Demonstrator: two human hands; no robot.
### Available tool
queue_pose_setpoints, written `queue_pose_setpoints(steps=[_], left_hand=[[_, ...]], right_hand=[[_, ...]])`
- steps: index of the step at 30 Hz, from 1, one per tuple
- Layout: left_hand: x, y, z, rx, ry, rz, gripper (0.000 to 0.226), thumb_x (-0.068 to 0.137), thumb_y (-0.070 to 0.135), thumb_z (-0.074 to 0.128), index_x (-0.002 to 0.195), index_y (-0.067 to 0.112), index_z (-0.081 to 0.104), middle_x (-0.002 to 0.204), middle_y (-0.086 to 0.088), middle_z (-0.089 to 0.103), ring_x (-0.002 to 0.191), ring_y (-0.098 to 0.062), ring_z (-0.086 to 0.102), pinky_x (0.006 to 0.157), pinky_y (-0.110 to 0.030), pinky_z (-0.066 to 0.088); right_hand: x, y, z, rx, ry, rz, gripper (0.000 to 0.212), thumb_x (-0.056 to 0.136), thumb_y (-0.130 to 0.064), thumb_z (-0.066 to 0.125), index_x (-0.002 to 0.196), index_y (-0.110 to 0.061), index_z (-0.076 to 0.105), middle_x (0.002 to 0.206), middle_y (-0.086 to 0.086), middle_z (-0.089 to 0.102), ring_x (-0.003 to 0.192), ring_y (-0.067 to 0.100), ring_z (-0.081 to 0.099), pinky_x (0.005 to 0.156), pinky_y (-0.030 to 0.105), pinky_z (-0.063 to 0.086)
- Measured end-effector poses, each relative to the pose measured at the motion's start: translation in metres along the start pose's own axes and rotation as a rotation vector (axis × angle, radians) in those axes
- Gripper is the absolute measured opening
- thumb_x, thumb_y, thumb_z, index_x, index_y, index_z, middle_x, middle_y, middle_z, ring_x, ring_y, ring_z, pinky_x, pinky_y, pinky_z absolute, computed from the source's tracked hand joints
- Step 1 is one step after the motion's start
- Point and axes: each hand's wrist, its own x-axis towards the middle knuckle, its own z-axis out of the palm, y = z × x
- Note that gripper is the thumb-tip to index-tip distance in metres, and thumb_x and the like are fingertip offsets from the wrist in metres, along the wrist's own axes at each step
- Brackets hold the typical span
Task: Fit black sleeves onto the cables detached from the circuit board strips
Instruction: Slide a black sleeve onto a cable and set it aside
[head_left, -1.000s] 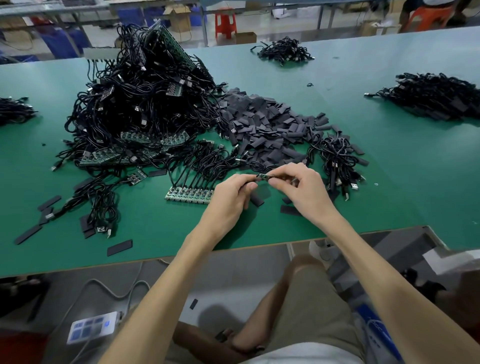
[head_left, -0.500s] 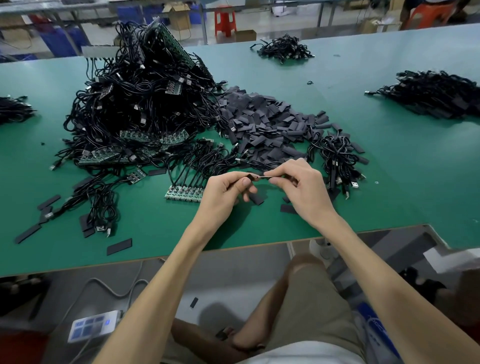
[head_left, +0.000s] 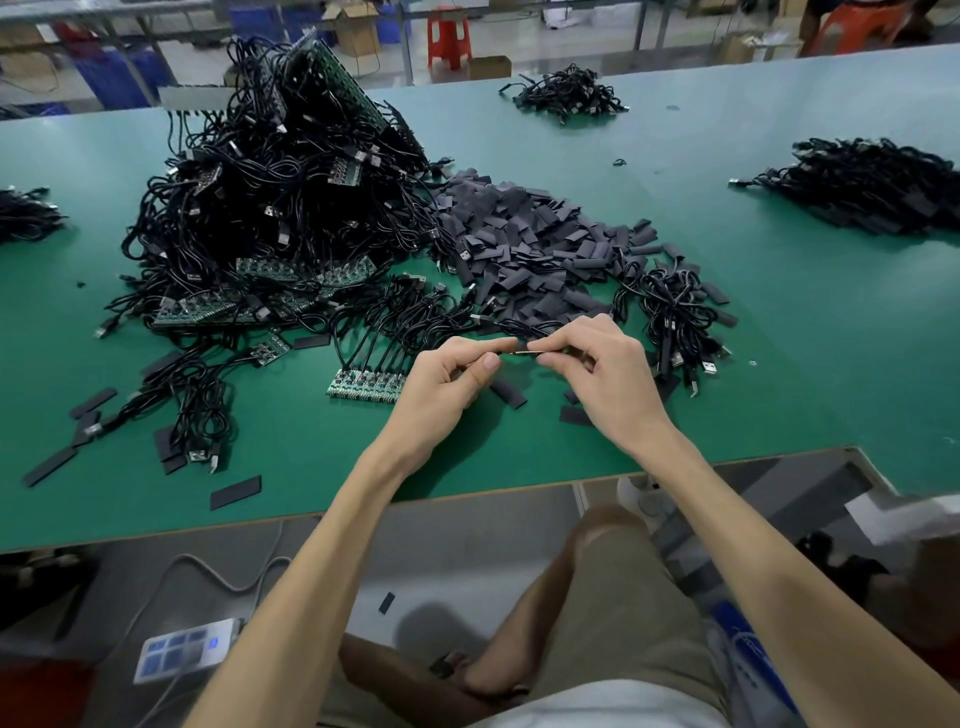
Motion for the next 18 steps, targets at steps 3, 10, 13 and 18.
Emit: queue_pose_setpoints(steps=[3, 10, 13, 18], left_hand=[[0.0003, -0.0010, -0.0009, -0.001, 0.020, -0.029, 0.030, 0.098, 0.007, 0.064, 0.124, 0.018, 0.073, 0.092, 0.011, 0.066, 0.071, -0.006, 0.048, 0.064, -0.020, 0.041], [0.0013, -0.0024, 0.0020, -0.029, 0.051, -0.071, 0.027, 0.094, -0.001, 0.065, 0.116, 0.010, 0.076, 0.082, 0.005, 0.074, 0.071, -0.006, 0.060, 0.058, -0.021, 0.044], [0.0011, -0.0018, 0.0024, -0.013, 0.045, -0.059, 0.024, 0.096, 0.000, 0.064, 0.114, 0.010, 0.076, 0.079, 0.004, 0.074, 0.068, -0.005, 0.059, 0.057, -0.021, 0.043], [0.0016, -0.0031, 0.0018, 0.020, 0.042, -0.046, 0.026, 0.100, 0.008, 0.062, 0.123, 0.013, 0.073, 0.071, 0.001, 0.069, 0.057, -0.009, 0.047, 0.058, -0.020, 0.042]], right_hand=[[0.0000, 0.0007, 0.0002, -0.009, -0.007, -0.002, 0.013, 0.089, -0.006, 0.076, 0.099, -0.013, 0.079, 0.085, -0.005, 0.066, 0.089, 0.014, 0.050, 0.081, 0.012, 0.036], [-0.0006, 0.0016, 0.0017, -0.041, -0.024, -0.062, 0.012, 0.090, -0.005, 0.073, 0.099, -0.011, 0.078, 0.087, -0.008, 0.066, 0.089, 0.016, 0.050, 0.083, 0.015, 0.037], [-0.0010, 0.0020, 0.0020, -0.046, -0.024, -0.071, 0.012, 0.091, -0.005, 0.073, 0.099, -0.011, 0.078, 0.086, -0.009, 0.065, 0.089, 0.015, 0.048, 0.083, 0.015, 0.037], [-0.0015, 0.0017, 0.0023, -0.057, -0.022, -0.084, 0.011, 0.090, -0.004, 0.073, 0.099, -0.010, 0.077, 0.087, -0.012, 0.062, 0.088, 0.014, 0.047, 0.083, 0.014, 0.036]])
